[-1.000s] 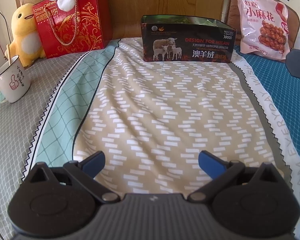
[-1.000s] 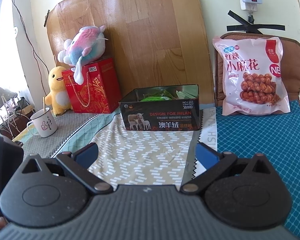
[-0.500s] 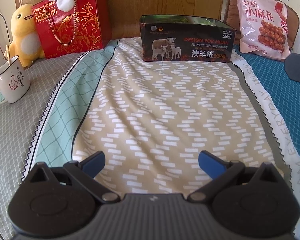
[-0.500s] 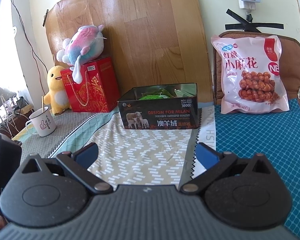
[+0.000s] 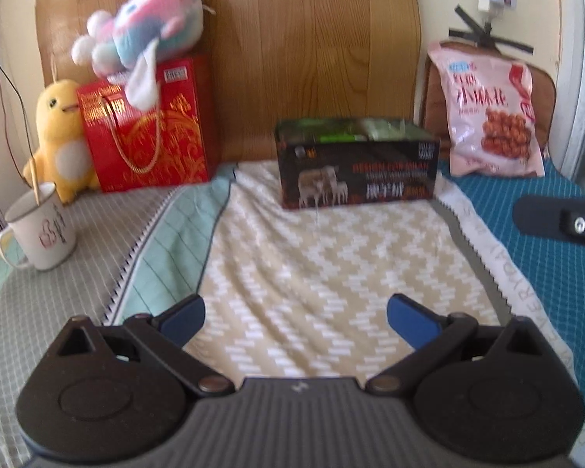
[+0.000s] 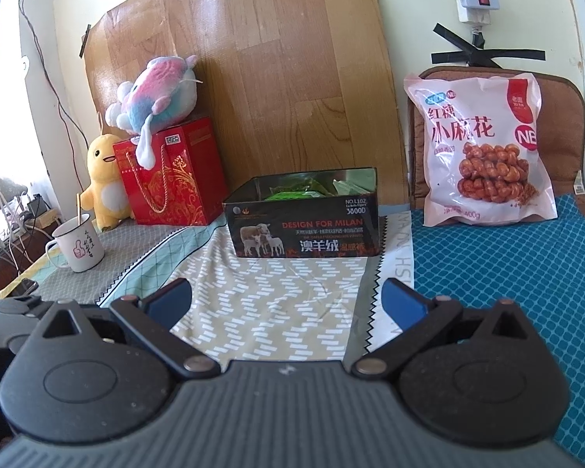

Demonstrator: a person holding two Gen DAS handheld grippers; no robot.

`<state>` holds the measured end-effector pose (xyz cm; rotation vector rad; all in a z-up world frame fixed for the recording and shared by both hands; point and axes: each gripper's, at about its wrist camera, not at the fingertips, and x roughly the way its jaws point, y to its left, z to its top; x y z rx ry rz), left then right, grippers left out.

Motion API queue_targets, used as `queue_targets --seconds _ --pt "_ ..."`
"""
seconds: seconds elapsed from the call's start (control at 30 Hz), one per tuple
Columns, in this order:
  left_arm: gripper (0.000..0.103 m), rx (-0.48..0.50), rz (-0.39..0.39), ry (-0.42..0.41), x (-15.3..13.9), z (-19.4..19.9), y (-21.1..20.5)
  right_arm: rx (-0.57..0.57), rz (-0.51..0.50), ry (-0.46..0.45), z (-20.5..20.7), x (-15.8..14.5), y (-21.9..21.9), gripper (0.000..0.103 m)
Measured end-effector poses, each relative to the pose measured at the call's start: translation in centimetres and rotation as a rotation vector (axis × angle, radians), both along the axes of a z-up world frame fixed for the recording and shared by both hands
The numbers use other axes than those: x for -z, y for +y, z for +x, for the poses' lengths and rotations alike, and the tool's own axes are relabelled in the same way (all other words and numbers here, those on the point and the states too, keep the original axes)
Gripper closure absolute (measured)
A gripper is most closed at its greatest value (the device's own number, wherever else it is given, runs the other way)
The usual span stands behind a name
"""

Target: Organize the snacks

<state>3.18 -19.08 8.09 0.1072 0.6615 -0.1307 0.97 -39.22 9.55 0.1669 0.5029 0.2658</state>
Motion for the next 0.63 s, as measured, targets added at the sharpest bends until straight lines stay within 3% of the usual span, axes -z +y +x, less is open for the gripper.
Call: queue_targets --seconds 0.17,0.5,0.63 --pt "0.000 -0.032 -0.052 -0.062 -0.7 0.2 1.1 0.003 0.001 -0.006 -0.2 -0.2 0.2 0.000" --pt "0.000 -0.034 -0.097 0.059 0.4 1.3 1.2 0.007 0.002 0.000 -0.3 -0.1 0.3 0.000" --pt "0.000 -0.026 -0.067 0.050 0.5 1.2 0.6 0.007 -0.005 0.000 -0.3 -0.2 0.3 0.000"
